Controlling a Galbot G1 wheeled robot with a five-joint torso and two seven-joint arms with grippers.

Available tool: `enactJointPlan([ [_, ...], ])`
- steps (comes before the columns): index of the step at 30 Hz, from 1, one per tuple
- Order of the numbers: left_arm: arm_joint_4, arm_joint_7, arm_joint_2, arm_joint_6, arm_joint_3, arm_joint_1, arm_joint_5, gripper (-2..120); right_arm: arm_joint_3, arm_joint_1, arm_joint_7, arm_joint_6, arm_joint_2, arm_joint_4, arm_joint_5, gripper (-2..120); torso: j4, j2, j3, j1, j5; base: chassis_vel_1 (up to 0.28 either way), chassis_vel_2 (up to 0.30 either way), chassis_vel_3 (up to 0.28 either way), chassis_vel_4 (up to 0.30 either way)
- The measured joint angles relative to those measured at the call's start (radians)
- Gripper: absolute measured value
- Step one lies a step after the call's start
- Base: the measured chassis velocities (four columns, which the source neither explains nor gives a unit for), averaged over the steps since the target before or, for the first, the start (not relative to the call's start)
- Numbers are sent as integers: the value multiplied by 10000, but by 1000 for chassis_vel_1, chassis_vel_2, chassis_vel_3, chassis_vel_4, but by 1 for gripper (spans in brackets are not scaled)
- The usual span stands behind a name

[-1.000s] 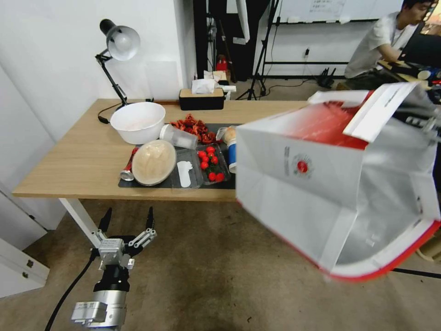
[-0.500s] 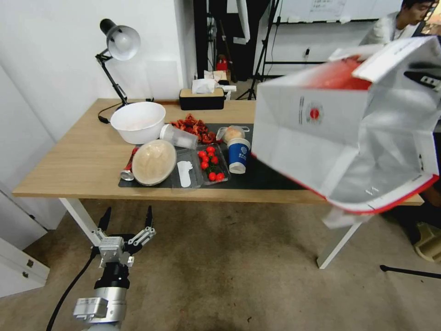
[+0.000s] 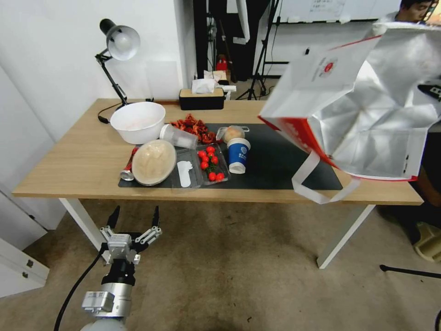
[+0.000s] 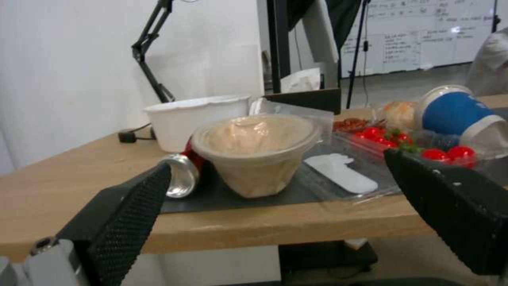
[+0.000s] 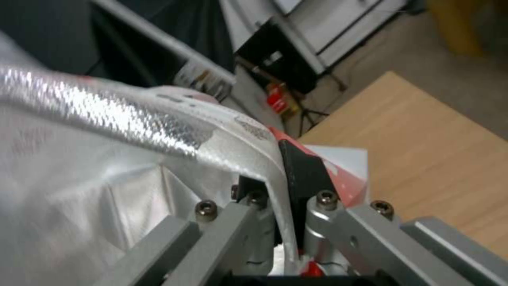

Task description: Pick up the food delivery bag from the floor and place it on the table.

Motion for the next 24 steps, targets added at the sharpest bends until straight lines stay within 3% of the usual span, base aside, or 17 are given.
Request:
enactJointPlan([
  [1, 24, 29, 125, 0, 26, -34, -40, 100, -2, 261, 987, 296, 218, 93, 464, 0, 1, 1, 0, -1, -3, 0, 0, 0, 0],
  [2, 39, 61, 204, 0, 43, -54, -57, 100, -20, 323, 1336, 517, 336, 163, 579, 0, 2, 0, 0, 0, -2, 0, 0, 0, 0],
  [12, -92, 179, 538, -112, -82, 69, -106, 100, -954, 1452, 2017, 1817, 1659, 618, 549, 0, 0, 0, -1, -1, -5, 0, 0, 0, 0],
  [19, -230, 201, 697, -44, -147, 171, -111, 100, -2174, 2794, 2773, 1834, 3177, 84, -111, 0, 1, -1, -1, -2, 2, 0, 0, 0, 0],
  [24, -265, 201, 770, 7, -214, 217, -129, 100, -2971, 3591, 3251, 1524, 3752, -314, -482, 0, 2, -2, 0, -1, -2, 0, 0, 0, 0],
])
